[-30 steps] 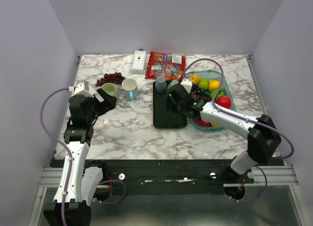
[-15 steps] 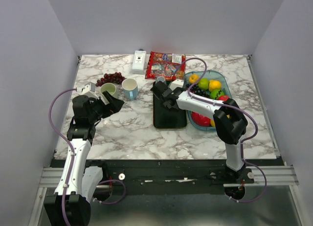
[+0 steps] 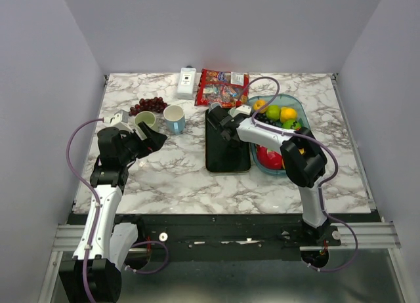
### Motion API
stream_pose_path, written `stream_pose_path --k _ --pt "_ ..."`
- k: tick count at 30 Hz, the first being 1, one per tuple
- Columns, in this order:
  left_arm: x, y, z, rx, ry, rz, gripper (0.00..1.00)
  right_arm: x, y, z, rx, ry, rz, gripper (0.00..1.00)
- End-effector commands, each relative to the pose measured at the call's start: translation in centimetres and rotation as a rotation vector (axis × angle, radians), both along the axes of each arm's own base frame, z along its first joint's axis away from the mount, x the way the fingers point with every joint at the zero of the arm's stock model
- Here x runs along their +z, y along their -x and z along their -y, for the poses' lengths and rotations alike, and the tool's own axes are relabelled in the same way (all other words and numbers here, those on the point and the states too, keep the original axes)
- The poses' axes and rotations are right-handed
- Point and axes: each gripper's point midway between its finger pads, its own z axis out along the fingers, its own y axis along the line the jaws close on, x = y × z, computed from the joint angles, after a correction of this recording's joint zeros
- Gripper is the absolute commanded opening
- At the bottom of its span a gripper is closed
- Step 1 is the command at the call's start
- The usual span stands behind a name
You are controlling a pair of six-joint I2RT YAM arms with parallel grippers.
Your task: Turn the mug right side up
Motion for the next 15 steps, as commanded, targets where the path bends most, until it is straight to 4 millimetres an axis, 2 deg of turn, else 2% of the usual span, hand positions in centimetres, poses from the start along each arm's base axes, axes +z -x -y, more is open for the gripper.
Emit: stream_pose_path --k 1,9,10,12,13,15 --pt "0.13 -0.02 0.28 -0.016 0.009 0.002 0.99 -0.39 -1.37 0.72 -0.019 0.043 0.026 0.55" --pt "-0.08 -0.21 0.13 -0.009 0.006 -0.01 0.99 -0.22 -1.79 0.64 -0.01 0.052 0.034 0.37" --pt "-0.09 -0.23 0.17 -0.011 0.006 -0.01 0.99 -0.33 -1.76 0.48 -0.003 0.046 0.031 0.28" --pt "-0.16 -0.22 0.17 -0.011 0.006 -0.012 0.99 -0.39 -1.62 0.46 0.004 0.043 0.026 0.16" --pt "-0.14 -0.26 0.15 -0.01 0.006 -0.012 0.99 -0.45 -1.43 0.44 0.008 0.039 0.019 0.01" --pt "-0.15 -0.18 0.17 -0.011 0.006 -0.012 0.99 -0.33 -1.2 0.49 0.011 0.03 0.017 0.01"
